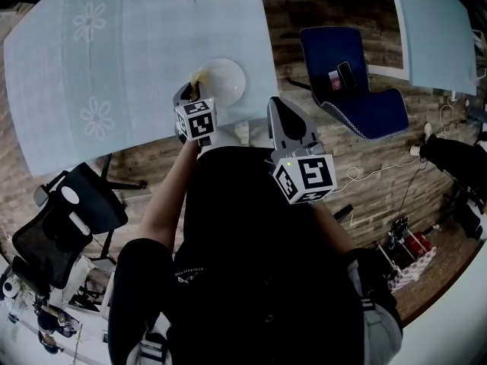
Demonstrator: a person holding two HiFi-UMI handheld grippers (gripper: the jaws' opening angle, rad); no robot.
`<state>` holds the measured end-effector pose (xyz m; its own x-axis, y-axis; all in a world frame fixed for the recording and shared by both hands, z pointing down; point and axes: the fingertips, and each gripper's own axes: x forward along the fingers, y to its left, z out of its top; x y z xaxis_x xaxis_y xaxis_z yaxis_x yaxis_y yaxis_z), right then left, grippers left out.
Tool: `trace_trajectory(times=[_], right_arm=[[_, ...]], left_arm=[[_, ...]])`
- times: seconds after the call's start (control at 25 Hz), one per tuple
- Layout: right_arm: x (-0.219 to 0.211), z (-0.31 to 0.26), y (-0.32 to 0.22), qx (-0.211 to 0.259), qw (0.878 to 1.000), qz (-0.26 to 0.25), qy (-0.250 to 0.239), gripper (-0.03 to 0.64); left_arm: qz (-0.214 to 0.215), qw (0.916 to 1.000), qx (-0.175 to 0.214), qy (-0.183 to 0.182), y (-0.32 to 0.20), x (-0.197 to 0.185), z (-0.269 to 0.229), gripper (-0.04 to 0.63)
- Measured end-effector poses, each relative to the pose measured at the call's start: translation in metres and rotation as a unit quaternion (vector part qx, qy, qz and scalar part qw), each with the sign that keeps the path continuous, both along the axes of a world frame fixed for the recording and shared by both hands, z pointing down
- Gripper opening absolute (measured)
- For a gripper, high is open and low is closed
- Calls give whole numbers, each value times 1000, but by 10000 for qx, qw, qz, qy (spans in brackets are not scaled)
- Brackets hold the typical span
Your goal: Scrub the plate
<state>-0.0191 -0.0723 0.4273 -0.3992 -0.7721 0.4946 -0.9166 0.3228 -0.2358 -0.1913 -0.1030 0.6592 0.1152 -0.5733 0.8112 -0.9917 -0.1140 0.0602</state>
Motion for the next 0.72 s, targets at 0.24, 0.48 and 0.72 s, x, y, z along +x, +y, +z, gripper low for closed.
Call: trace_trajectory(times=[0.24, 0.48, 0.72], right_arm=[[-7, 0, 2, 15, 10000, -63, 3, 9], [-11, -2, 6, 39, 10000, -54, -21, 9], [-14, -1, 10, 28, 10000, -36, -21, 9]], left_arm=[[-102, 9999, 69, -57, 3, -11, -4, 69], [-273, 9994, 175, -109, 5, -24, -11, 69], [-315, 9993, 210, 60, 9, -25, -21, 69]])
